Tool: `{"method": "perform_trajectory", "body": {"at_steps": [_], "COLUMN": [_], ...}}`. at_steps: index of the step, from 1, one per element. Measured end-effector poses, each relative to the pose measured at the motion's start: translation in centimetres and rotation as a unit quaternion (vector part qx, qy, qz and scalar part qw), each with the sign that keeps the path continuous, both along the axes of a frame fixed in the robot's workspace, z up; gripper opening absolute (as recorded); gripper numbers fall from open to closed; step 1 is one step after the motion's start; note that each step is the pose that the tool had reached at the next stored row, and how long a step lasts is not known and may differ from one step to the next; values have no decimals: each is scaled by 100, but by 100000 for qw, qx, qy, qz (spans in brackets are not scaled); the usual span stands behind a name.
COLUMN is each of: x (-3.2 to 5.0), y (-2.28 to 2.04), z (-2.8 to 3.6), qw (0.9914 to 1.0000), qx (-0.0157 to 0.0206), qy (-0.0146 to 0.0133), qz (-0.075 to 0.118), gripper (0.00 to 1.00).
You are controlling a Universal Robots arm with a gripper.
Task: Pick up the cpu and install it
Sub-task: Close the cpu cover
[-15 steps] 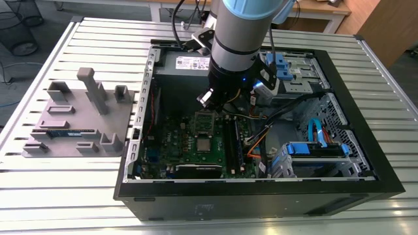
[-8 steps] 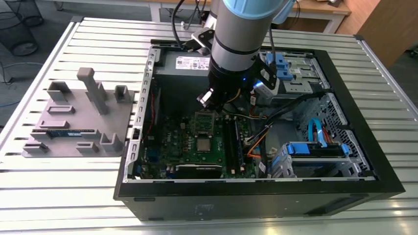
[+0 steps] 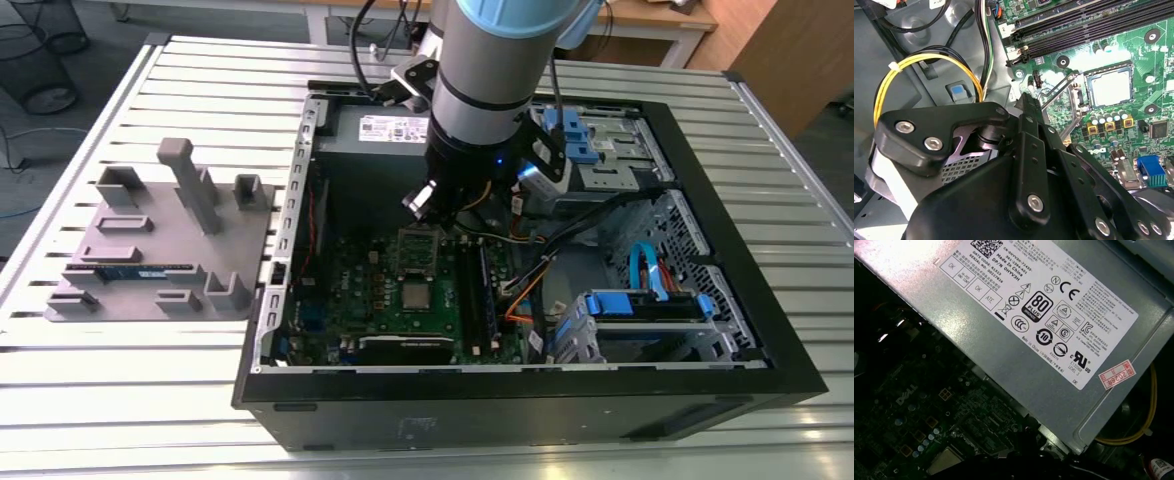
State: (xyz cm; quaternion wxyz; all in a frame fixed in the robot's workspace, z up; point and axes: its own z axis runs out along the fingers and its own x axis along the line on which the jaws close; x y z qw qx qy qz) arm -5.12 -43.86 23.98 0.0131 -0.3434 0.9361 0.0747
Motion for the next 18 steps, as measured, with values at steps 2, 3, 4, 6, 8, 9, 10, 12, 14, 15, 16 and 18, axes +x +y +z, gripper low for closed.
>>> {"method": "perform_trajectory", "body": {"at_steps": [2,3,4,6,8,9,10,12,14,15,16,18], "x": [0,0,0,0,0,0,0,0,0,0,0,0], "y": [-3,-4,-5,-8,-12,-14,-17,-23,-26,-27,-28,-29], "z": [1,1,2,4,6,7,8,12,16,18,19,22], "qw": [100000,100000,100000,99999,99999,99999,99999,99998,99998,99997,99997,99997], "qx": [8,14,9,10,9,11,13,6,6,13,22,20], "qy": [-2,-5,-3,-4,-4,-5,-5,-3,-2,-6,-9,-8], "qz": [116,171,227,334,430,479,527,622,701,735,765,816], "gripper": [11,11,11,11,11,11,11,11,11,11,11,11]}}
